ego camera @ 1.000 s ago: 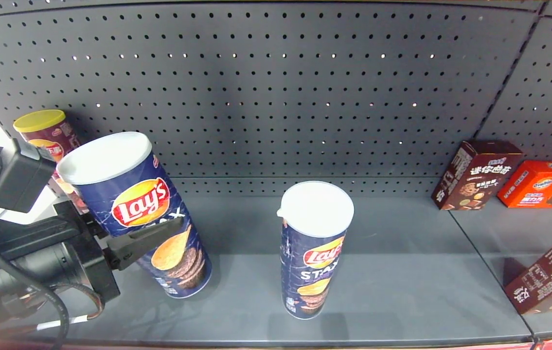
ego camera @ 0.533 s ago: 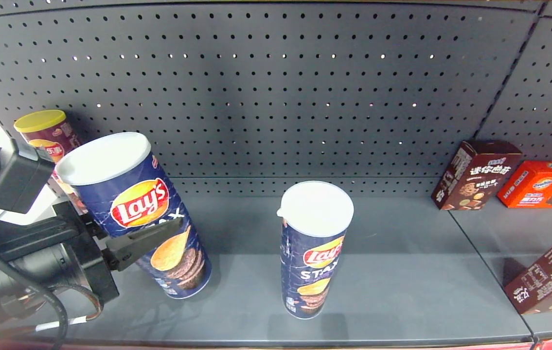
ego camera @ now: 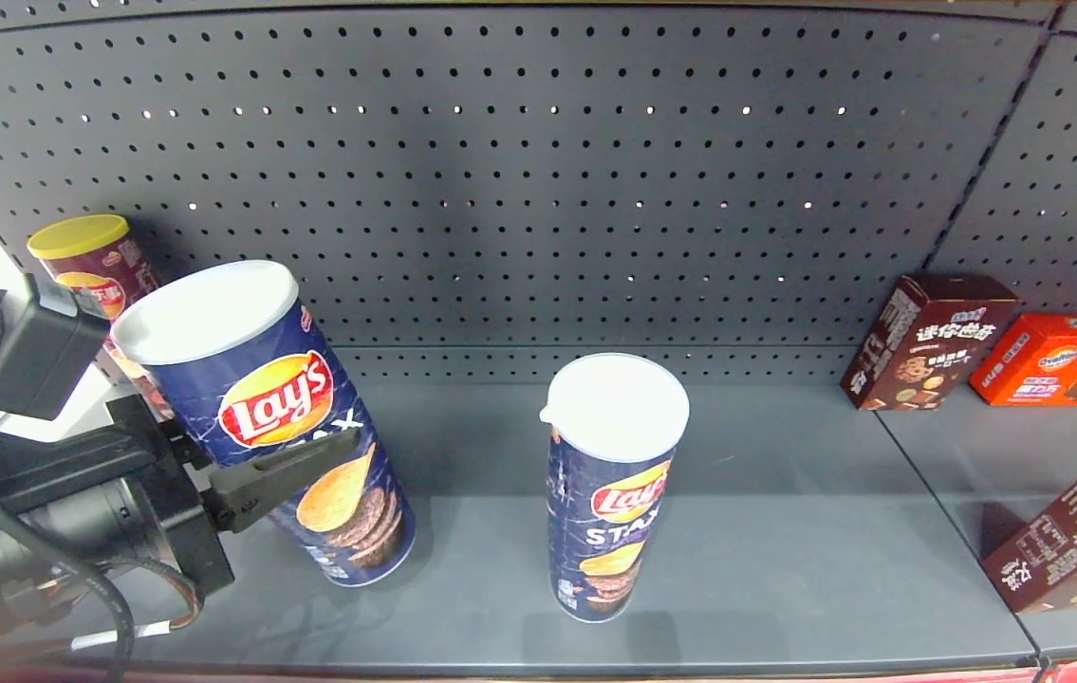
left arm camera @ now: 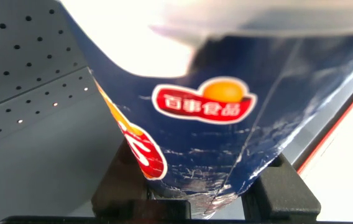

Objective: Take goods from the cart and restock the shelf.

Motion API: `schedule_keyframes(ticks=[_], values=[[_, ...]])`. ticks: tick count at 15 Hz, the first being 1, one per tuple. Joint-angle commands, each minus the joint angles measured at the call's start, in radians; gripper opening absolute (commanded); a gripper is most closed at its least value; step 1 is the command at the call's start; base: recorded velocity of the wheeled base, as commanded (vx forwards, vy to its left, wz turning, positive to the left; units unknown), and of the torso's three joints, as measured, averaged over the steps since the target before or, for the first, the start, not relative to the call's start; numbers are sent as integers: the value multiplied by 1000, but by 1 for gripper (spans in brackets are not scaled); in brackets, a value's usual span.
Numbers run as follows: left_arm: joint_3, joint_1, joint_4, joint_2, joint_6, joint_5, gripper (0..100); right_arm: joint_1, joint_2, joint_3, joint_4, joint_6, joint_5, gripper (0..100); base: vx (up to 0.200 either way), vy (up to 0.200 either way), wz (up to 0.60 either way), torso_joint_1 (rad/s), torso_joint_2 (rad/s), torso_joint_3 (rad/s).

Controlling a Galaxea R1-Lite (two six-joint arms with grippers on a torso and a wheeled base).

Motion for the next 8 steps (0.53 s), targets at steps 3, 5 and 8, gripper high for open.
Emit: schedule_keyframes(ticks=[3,5,8], values=[[-1,0,-1,0,3,1,0,-3,-9,9,-26,73,-27,100,0,0,0,0,0,0],[-3,-2,-1,0,5,-1,0,-3,-9,11,-28,74,71,100,0,0,0,0,0,0],[-1,-18,-1,-1,5,-1,0,-3,-9,29,-34,50,95,100,0,0,0,0,0,0]])
